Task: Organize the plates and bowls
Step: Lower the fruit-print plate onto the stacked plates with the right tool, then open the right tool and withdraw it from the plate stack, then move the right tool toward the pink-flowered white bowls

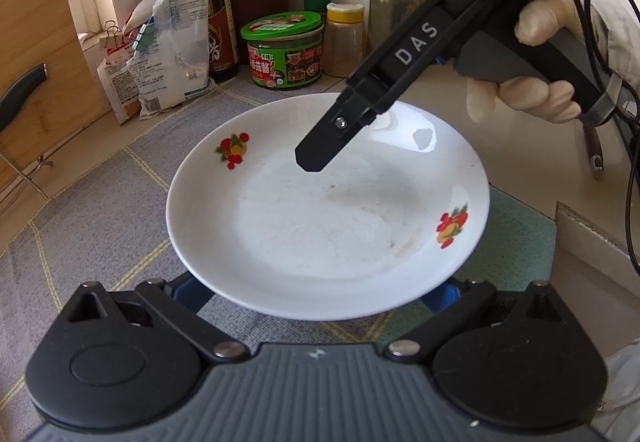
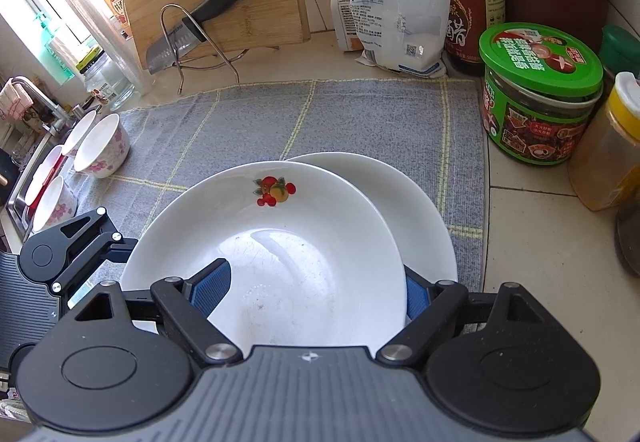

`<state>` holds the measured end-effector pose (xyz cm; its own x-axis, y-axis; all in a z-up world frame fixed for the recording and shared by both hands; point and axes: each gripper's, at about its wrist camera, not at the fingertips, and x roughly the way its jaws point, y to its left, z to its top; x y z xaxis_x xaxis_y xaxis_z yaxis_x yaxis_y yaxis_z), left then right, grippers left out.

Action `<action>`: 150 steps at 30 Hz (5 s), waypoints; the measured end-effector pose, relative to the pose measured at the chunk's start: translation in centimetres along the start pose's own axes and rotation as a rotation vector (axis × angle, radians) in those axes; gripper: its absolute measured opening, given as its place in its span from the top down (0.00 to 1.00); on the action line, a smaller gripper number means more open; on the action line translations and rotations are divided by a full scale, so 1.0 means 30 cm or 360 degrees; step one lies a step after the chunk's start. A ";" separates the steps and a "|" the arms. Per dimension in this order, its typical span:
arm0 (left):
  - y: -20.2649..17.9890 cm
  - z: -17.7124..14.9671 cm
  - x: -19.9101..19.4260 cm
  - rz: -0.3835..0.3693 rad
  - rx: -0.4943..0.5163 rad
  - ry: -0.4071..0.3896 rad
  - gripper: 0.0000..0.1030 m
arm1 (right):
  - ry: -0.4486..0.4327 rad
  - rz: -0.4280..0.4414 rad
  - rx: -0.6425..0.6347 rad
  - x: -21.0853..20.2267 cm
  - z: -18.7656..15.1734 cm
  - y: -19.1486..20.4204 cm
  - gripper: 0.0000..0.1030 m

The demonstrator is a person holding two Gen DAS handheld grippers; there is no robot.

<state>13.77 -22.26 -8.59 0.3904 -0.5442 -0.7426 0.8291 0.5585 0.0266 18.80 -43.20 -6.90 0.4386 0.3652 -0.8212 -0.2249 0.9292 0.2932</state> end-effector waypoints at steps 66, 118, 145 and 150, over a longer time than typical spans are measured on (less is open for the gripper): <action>0.003 0.030 0.048 -0.0074 0.0028 0.0058 0.01 | 0.0043 -0.0165 0.0153 -0.071 -0.078 0.008 0.12; 0.077 0.021 0.048 -0.0261 -0.0033 -0.0005 0.01 | 0.0207 -0.0634 0.0097 -0.011 -0.079 0.157 0.07; 0.133 -0.023 -0.076 0.0005 -0.0155 -0.0198 0.01 | -0.0089 -0.0652 0.0107 -0.038 -0.114 0.271 0.00; 0.137 -0.047 -0.132 0.0157 -0.0298 -0.0249 0.01 | -0.0197 -0.0578 0.0107 -0.043 -0.127 0.299 0.00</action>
<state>15.08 -16.92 -6.49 0.5348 -0.5635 -0.6296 0.7013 0.7117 -0.0413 12.91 -35.54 -5.07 0.5819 0.0117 -0.8132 0.0204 0.9994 0.0290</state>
